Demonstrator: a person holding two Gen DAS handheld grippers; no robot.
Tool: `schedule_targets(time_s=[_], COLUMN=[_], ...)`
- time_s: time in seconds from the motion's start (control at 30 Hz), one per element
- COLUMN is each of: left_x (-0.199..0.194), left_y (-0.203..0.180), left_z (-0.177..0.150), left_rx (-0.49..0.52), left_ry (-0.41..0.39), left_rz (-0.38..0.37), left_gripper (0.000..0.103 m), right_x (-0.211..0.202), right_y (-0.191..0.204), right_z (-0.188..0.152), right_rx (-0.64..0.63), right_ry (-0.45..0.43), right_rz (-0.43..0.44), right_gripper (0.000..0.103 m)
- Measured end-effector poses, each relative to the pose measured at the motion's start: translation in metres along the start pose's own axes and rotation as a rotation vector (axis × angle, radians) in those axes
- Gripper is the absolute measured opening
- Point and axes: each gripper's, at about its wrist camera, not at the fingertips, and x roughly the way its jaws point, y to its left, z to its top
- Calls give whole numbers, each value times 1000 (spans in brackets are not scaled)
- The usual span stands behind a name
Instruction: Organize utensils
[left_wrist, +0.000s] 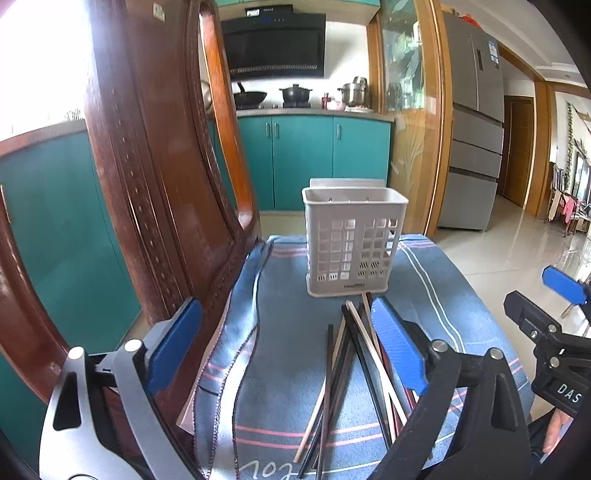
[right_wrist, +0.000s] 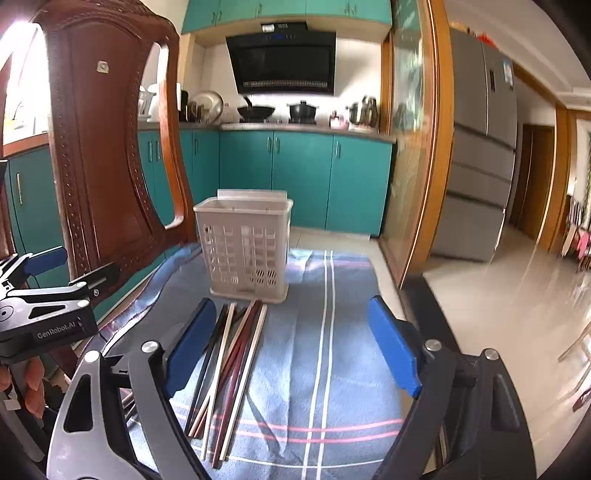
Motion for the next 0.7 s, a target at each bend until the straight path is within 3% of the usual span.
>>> schedule_targets(time_s=[0.13, 0.23, 0.3, 0.37, 0.43, 0.53, 0.63, 0.7], left_x=[7, 17, 31, 50, 73, 110, 139, 147], left_y=[-1, -3, -4, -5, -6, -12, -12, -6], left_z=[-2, -6, -7, -3, 6, 15, 11, 0], left_rx=[0, 17, 16, 11, 12, 55, 44, -2], left_ry=[42, 98, 168, 270, 398, 537, 590, 609], left_rz=[6, -4, -52, -132, -192, -192, -203, -227], left_gripper=[85, 65, 54, 41, 41, 41, 40, 40], right_x=[14, 31, 48, 73, 96, 136, 176, 196], right_y=[-2, -4, -11, -18, -18, -6, 7, 5], right_z=[-5, -10, -12, -11, -4, 9, 13, 4], right_rx=[18, 49, 102, 159, 173, 108, 52, 94], right_ry=[48, 86, 152, 256, 345, 473, 579, 631], right_rz=[15, 6, 33, 66, 126, 155, 173, 185], right_gripper=[76, 73, 52, 45, 43, 43, 43, 43])
